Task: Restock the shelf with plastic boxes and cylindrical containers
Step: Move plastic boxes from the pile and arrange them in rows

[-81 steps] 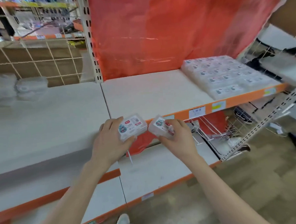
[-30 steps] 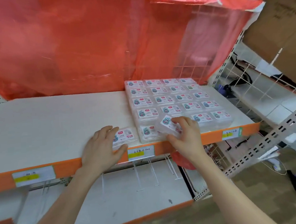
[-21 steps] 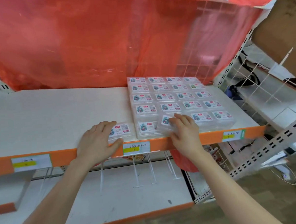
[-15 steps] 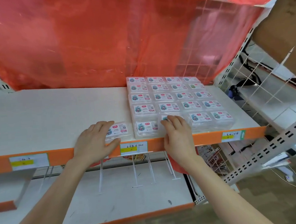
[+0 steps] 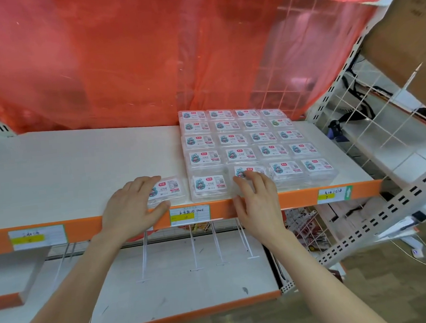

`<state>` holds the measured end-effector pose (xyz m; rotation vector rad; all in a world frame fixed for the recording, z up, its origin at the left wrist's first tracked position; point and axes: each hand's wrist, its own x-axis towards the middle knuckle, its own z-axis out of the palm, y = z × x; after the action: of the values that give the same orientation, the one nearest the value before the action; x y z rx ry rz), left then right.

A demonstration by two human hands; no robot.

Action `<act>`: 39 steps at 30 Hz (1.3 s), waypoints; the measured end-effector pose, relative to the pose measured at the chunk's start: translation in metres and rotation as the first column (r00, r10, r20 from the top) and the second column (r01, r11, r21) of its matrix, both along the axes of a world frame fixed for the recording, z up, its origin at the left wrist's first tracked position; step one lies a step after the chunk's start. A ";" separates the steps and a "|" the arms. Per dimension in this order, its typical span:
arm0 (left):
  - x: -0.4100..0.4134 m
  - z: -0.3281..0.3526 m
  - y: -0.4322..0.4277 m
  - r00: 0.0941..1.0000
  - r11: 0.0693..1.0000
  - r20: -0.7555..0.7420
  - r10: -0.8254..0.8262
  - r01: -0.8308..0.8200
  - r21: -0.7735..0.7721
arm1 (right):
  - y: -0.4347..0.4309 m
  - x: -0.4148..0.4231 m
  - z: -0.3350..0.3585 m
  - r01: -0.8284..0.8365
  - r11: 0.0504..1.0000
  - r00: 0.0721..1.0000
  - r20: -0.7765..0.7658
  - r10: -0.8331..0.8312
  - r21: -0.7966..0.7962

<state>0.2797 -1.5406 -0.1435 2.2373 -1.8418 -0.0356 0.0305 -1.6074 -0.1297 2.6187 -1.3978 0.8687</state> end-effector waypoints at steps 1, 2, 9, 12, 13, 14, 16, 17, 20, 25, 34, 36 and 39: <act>0.000 0.000 0.000 1.000 1.000 0.000 0.000 0.000 0.000 | -0.001 0.000 0.000 0.006 1.000 1.000 0.005 -0.006 -0.001; 0.000 0.000 0.000 1.000 1.000 0.000 0.000 0.000 0.001 | -0.002 0.000 -0.001 0.014 1.000 1.000 0.014 -0.014 0.001; 0.001 -0.001 0.000 1.000 1.000 0.000 -0.012 0.012 0.003 | -0.001 0.003 -0.001 0.058 0.998 0.997 0.050 -0.060 0.029; 0.001 -0.001 0.000 1.000 1.000 -0.001 -0.009 0.009 0.000 | -0.002 0.003 -0.001 0.056 0.998 0.997 0.043 -0.057 0.031; 0.001 -0.001 0.000 1.000 1.000 -0.002 -0.006 0.006 -0.002 | -0.002 0.002 -0.001 0.054 0.998 0.998 0.041 -0.055 0.027; 0.001 -0.002 0.000 1.000 1.000 -0.002 -0.005 0.005 -0.005 | -0.002 0.002 -0.002 0.051 0.998 0.998 0.043 -0.052 0.023; 0.001 -0.002 -0.001 1.000 1.000 -0.005 -0.006 0.006 -0.012 | -0.003 0.001 -0.002 0.036 0.999 0.998 0.048 -0.037 0.017; 0.000 -0.002 -0.001 1.000 1.000 -0.009 -0.005 0.004 -0.014 | -0.004 0.000 -0.002 0.024 1.000 0.998 0.052 -0.025 0.018; 0.000 0.000 0.000 1.000 1.000 -0.015 0.000 0.000 -0.016 | -0.008 -0.001 0.000 -0.003 1.000 0.999 0.053 0.001 0.028; -0.001 0.002 0.001 1.000 1.000 -0.011 0.002 -0.002 -0.018 | -0.011 -0.004 0.000 -0.030 0.999 0.998 0.059 0.028 0.029; 0.002 0.001 0.000 0.991 0.999 -0.137 0.001 -0.007 -0.048 | -0.013 -0.009 0.003 -0.067 0.992 0.998 0.027 0.064 0.106; 0.003 0.003 0.000 0.972 0.996 -0.233 0.030 -0.048 -0.074 | -0.013 -0.009 0.005 -0.065 0.992 0.997 0.057 0.059 0.107; 0.001 0.008 0.000 0.898 0.975 -0.435 0.066 -0.152 -0.165 | -0.020 -0.009 0.011 -0.022 0.995 0.993 0.115 0.011 0.096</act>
<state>0.2803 -1.5403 -0.1352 1.9963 -1.4194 -0.2896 0.0210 -1.6272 -0.1184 2.6944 -1.4838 0.9917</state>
